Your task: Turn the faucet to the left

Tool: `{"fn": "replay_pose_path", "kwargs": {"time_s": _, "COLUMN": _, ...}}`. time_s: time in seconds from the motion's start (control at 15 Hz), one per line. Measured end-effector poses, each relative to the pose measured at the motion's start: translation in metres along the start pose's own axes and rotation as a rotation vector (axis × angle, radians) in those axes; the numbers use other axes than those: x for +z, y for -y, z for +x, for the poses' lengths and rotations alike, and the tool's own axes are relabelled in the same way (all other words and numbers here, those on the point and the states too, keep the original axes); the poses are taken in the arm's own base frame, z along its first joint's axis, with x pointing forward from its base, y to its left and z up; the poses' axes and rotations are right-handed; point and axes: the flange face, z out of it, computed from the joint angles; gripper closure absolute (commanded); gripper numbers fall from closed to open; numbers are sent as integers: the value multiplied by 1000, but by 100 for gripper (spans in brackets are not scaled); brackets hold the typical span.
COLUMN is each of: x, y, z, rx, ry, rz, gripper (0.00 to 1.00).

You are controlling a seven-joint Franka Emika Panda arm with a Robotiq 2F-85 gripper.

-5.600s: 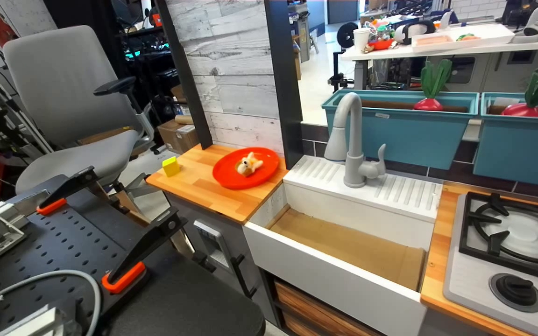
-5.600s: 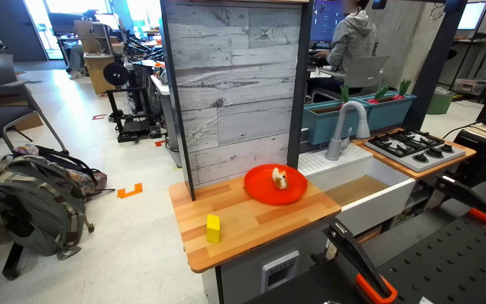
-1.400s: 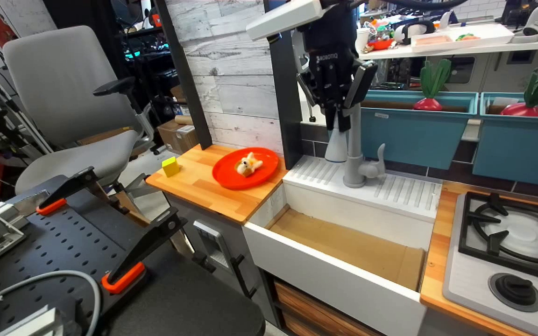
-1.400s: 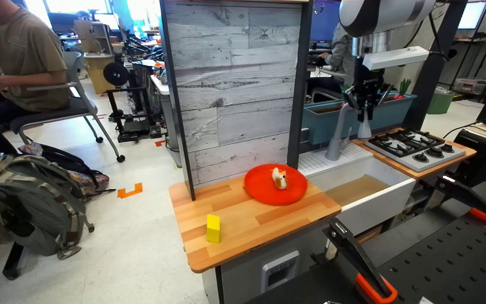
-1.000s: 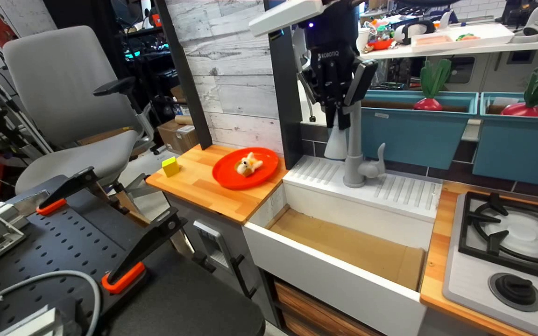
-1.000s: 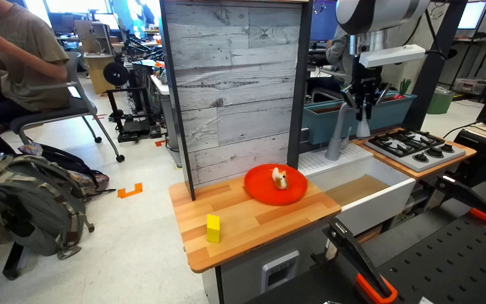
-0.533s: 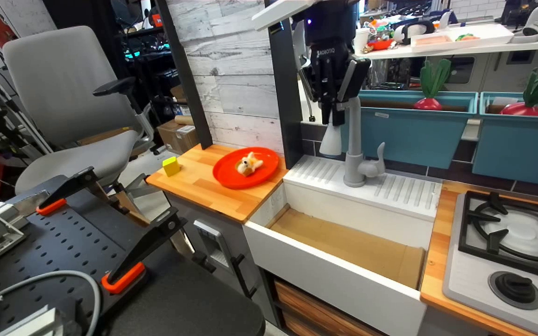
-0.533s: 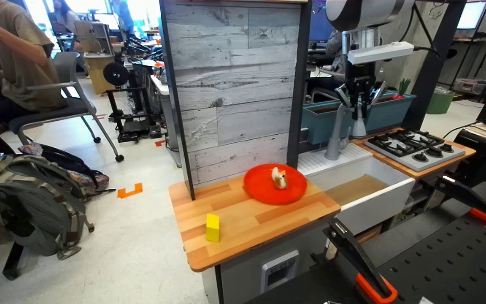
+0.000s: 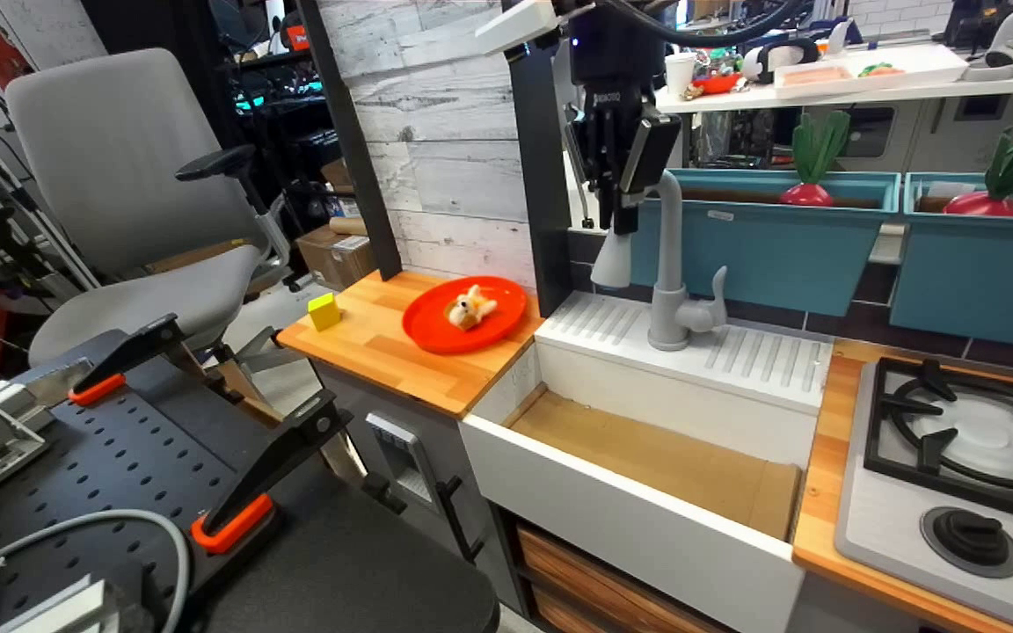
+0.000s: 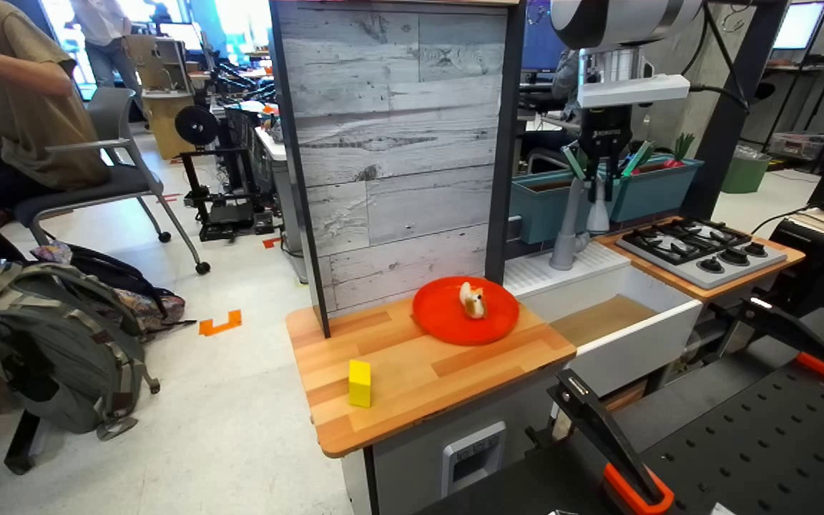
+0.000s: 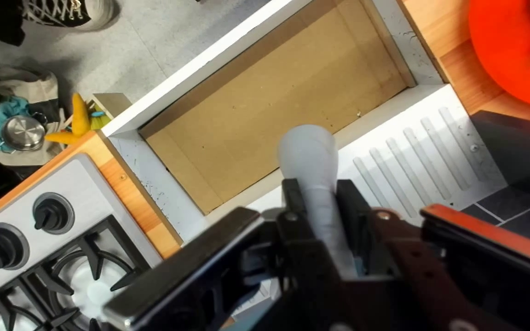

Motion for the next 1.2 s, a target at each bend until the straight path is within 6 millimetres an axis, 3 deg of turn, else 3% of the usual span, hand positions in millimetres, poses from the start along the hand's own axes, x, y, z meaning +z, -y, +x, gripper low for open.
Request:
{"fn": "replay_pose_path", "kwargs": {"time_s": 0.67, "x": 11, "y": -20, "z": -36, "rx": 64, "ry": -181, "rz": 115, "gripper": 94}}
{"fn": "replay_pose_path", "kwargs": {"time_s": 1.2, "x": 14, "y": -21, "z": -49, "rx": 64, "ry": -255, "rz": 144, "gripper": 94}}
